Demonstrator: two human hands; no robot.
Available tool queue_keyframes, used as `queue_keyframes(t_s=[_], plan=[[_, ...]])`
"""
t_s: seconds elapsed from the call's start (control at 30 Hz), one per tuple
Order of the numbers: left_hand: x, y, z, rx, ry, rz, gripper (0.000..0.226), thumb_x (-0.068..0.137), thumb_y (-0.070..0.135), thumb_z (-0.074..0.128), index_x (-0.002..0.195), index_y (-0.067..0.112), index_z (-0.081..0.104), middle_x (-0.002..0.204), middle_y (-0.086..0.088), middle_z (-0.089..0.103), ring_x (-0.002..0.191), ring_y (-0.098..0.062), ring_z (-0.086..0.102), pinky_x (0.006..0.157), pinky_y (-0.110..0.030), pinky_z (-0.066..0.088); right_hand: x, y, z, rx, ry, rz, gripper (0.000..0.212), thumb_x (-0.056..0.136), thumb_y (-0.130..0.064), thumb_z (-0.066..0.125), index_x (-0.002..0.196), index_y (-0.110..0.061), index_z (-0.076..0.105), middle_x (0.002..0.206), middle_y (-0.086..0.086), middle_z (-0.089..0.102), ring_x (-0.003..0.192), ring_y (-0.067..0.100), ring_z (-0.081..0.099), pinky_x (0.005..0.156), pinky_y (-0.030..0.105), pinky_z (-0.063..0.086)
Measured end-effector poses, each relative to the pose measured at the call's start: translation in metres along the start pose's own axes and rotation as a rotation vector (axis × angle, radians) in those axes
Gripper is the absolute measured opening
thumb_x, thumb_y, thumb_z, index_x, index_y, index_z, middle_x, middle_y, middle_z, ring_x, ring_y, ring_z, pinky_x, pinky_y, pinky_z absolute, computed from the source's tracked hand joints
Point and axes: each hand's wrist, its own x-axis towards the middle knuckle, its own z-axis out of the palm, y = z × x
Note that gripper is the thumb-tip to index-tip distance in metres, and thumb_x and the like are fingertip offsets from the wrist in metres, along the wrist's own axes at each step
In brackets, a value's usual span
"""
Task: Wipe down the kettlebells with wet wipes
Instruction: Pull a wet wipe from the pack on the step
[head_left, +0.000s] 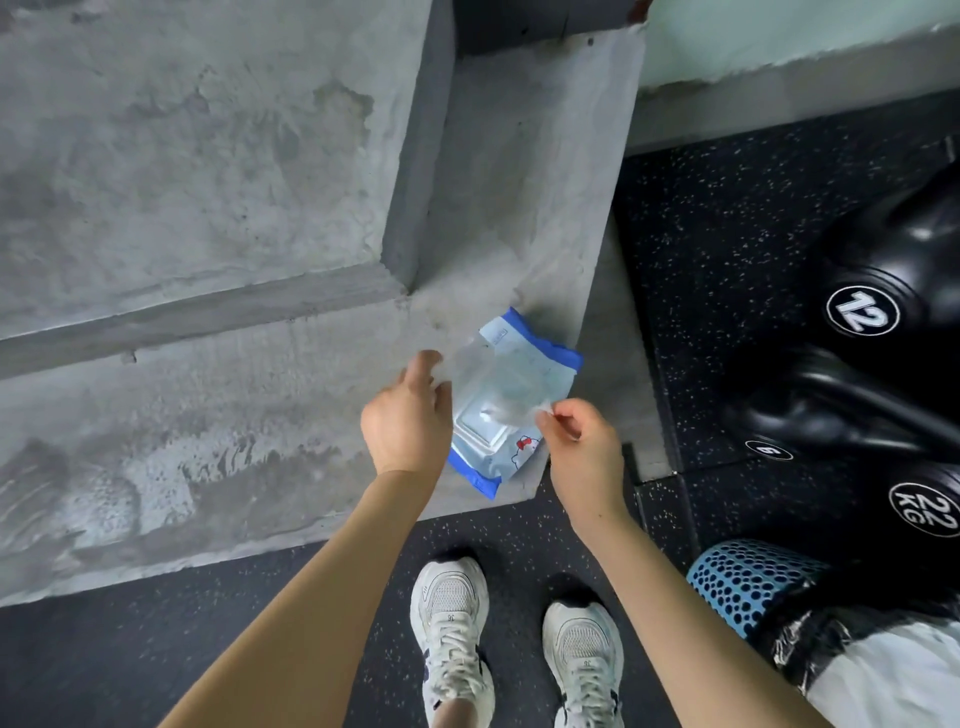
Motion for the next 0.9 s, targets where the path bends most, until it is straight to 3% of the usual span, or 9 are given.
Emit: queue_keyframes(t_s=[0.07,0.1,0.2,0.27,0.37,0.47,0.53,0.7,0.9], plan=[[0.0,-0.004,-0.007,-0.031,0.072,-0.15,0.029,0.082,0.014,0.063,0.109,0.007,0.055,0.095,-0.01,0.066,0.077,-0.035,0.061,0.059,-0.033,0.038,0.007,0.004,0.005,-0.029,-0.015,0.009,0.009,0.091,-0.022,0.058,0.084,-0.016,0.059,0.072,-0.015,0.06,0.069,0.003,0.057,0.076,0.043,0.052],[0.0,-0.005,-0.011,0.033,0.157,-0.086,0.03,0.078,0.013,0.067,0.104,0.006,0.055,0.094,-0.013,0.064,0.079,-0.035,0.059,0.062,-0.033,0.037,0.009,0.004,0.007,-0.032,-0.017,0.005,0.009,0.091,-0.023,0.058,0.087,-0.015,0.059,0.075,-0.012,0.061,0.07,0.006,0.058,0.077,0.043,0.051],[-0.014,-0.004,-0.007,0.188,0.37,0.404,0.03,0.065,-0.002,0.072,0.085,0.011,0.054,0.081,-0.012,0.064,0.072,-0.027,0.054,0.063,-0.034,0.037,0.014,0.002,0.013,-0.022,-0.014,-0.013,0.011,0.09,-0.023,0.058,0.091,-0.012,0.061,0.084,-0.004,0.063,0.082,0.017,0.06,0.08,0.042,0.05],[-0.027,-0.008,0.007,0.223,0.284,0.633,0.027,0.063,0.005,0.078,0.084,0.012,0.063,0.087,-0.009,0.068,0.08,-0.026,0.059,0.075,-0.036,0.039,0.017,0.0,0.014,-0.008,0.002,-0.023,0.01,0.089,-0.022,0.059,0.088,-0.012,0.062,0.082,-0.003,0.064,0.083,0.02,0.061,0.078,0.041,0.05],[-0.029,-0.02,0.03,0.416,-0.027,0.46,0.065,0.065,0.045,0.076,0.12,0.013,0.062,0.126,-0.007,0.063,0.12,-0.03,0.057,0.109,-0.056,0.026,0.021,-0.002,0.014,-0.006,0.028,-0.019,0.008,0.088,-0.018,0.061,0.081,-0.014,0.061,0.07,-0.008,0.06,0.073,0.017,0.058,0.073,0.04,0.049],[-0.014,-0.02,0.043,0.379,-0.193,0.235,0.081,0.075,0.062,0.057,0.144,0.026,0.034,0.152,0.002,0.036,0.142,-0.027,0.03,0.109,-0.068,0.004,0.022,0.001,0.013,-0.01,0.04,-0.019,0.008,0.086,-0.016,0.063,0.078,-0.016,0.061,0.068,-0.011,0.06,0.07,0.017,0.059,0.073,0.041,0.049],[-0.009,-0.019,0.053,0.309,-0.268,0.159,0.081,0.079,0.063,0.052,0.147,0.033,0.021,0.157,0.008,0.023,0.147,-0.023,0.014,0.108,-0.068,-0.003,0.021,0.004,0.011,-0.034,0.04,-0.026,0.009,0.086,-0.017,0.064,0.077,-0.02,0.061,0.069,-0.013,0.062,0.071,0.015,0.061,0.074,0.04,0.05],[-0.01,-0.022,0.065,0.316,-0.321,0.123,0.082,0.081,0.065,0.048,0.148,0.039,0.008,0.159,0.012,0.011,0.148,-0.019,0.004,0.108,-0.07,-0.004,0.01,0.002,0.006,-0.071,0.055,-0.109,0.015,0.084,-0.019,0.066,0.075,-0.027,0.059,0.07,-0.012,0.064,0.073,0.016,0.063,0.075,0.042,0.052],[-0.006,-0.017,0.068,0.345,-0.388,0.116,0.083,0.082,0.06,0.05,0.149,0.035,0.008,0.159,0.011,0.007,0.147,-0.021,0.002,0.108,-0.071,-0.001,-0.014,-0.008,-0.01,0.017,0.108,-0.21,0.01,0.083,-0.023,0.066,0.074,-0.026,0.062,0.077,0.004,0.069,0.078,0.026,0.064,0.074,0.051,0.051]])
